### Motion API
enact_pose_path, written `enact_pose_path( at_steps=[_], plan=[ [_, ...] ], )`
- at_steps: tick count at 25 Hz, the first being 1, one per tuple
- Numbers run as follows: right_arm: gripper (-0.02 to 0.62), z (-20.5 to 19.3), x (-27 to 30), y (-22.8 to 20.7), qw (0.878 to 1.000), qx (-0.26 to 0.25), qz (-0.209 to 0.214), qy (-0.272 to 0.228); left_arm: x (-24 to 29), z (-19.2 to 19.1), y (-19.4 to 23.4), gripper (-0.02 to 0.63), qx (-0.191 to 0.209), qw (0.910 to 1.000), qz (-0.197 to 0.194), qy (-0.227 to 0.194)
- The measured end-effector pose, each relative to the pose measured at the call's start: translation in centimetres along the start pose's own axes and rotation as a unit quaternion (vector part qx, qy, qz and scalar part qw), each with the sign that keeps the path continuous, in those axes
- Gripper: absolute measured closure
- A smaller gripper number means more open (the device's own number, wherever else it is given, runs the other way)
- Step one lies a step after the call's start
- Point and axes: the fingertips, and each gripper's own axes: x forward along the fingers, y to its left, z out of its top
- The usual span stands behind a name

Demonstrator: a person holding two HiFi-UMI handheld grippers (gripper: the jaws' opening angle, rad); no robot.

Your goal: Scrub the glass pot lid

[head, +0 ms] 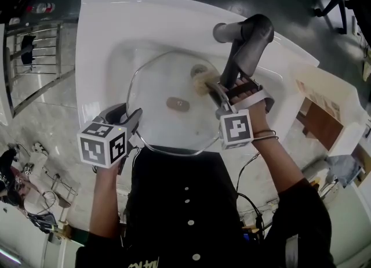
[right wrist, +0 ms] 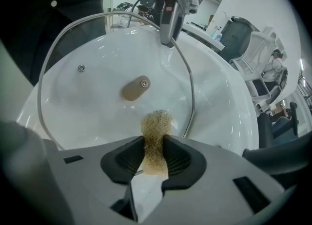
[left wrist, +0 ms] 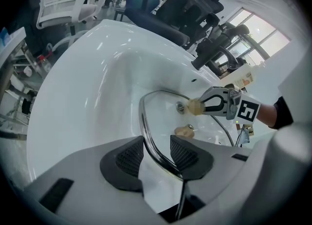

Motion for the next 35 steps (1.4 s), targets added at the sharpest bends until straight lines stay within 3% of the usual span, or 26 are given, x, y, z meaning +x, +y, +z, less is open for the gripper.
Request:
enact_pose_path(
  at_steps=[4, 8, 12, 17, 27, 35],
  plan=[
    [0.465, 0.1, -0.1, -0.8, 1.000, 0.029, -0.006, -0.003, -0.1, 0.1, 0.0, 0.417, -0.009, 0.9999, -0.006, -0.004],
    [0.463, 3.8, -0.5, -3.5, 0.995, 0.059, -0.057, -0.054, -0.1, 0.0, 0.0, 0.417, -0.001, 1.0000, 0.002, 0.005],
    [0.463, 9.5, 0.0, -6.2, 0.985, 0.045, -0.122, -0.113, 0.1, 0.0, 0.0, 0.417, 0.001, 1.0000, 0.004, 0.007],
    [0.463, 14.0, 1.7, -7.5, 0.975, 0.010, -0.158, -0.156, 0.1, -0.1, 0.0, 0.416, 0.004, 0.9999, 0.003, 0.010],
    [0.465, 15.3, 3.2, -7.2, 0.978, -0.029, -0.131, -0.158, -0.1, 0.0, 0.1, 0.416, 0.013, 0.9999, 0.001, 0.011],
    [0.466, 14.0, 3.0, -6.2, 0.984, -0.037, -0.101, -0.142, 0.0, -0.2, 0.1, 0.413, 0.016, 0.9998, 0.004, 0.014]
  ],
)
